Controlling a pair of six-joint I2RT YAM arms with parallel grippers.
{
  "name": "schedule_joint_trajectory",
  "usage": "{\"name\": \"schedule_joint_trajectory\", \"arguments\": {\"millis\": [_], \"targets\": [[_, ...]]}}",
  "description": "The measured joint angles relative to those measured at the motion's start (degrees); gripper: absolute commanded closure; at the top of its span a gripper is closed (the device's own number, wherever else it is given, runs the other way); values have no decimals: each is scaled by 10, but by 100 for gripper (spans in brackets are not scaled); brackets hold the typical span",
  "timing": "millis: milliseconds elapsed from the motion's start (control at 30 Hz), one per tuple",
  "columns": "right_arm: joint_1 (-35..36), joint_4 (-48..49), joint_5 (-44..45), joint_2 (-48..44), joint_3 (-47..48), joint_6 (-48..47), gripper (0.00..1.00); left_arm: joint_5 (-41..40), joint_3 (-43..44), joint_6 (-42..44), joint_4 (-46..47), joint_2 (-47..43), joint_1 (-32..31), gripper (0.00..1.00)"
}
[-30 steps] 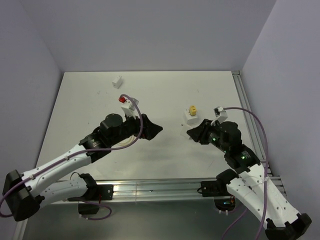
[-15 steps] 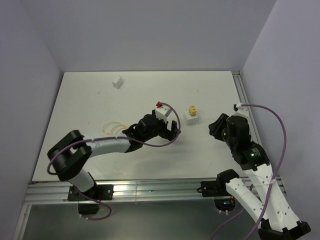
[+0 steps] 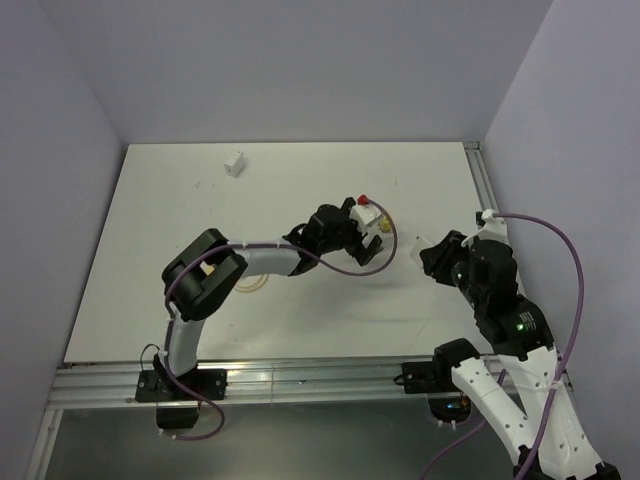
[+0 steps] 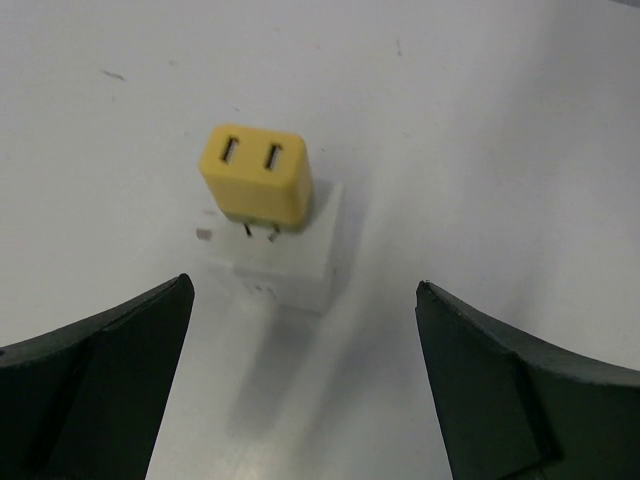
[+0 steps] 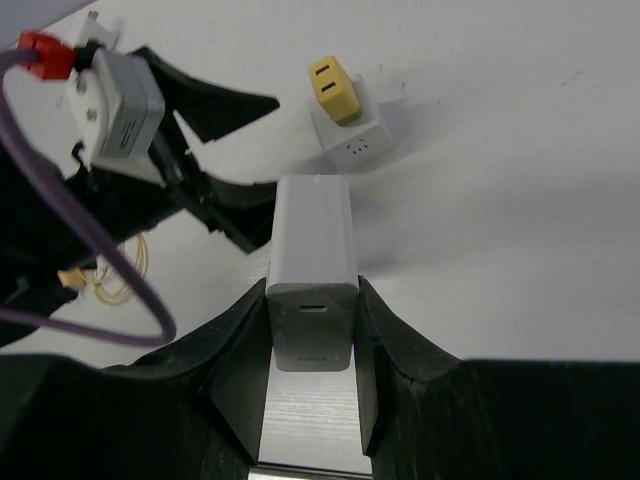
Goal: Insert the plug
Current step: Pick up the socket from the center of the board.
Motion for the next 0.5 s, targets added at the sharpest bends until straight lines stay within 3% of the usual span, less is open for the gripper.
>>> {"name": "schedule_joint_trajectory", "arguments": {"millis": [133, 500], "targets": [[0, -5, -4, -9, 6, -4, 100, 21, 81, 21, -28, 46, 17, 2], [-1, -2, -23, -19, 14, -14, 100, 52, 108, 30, -66, 90, 26, 2]]}}
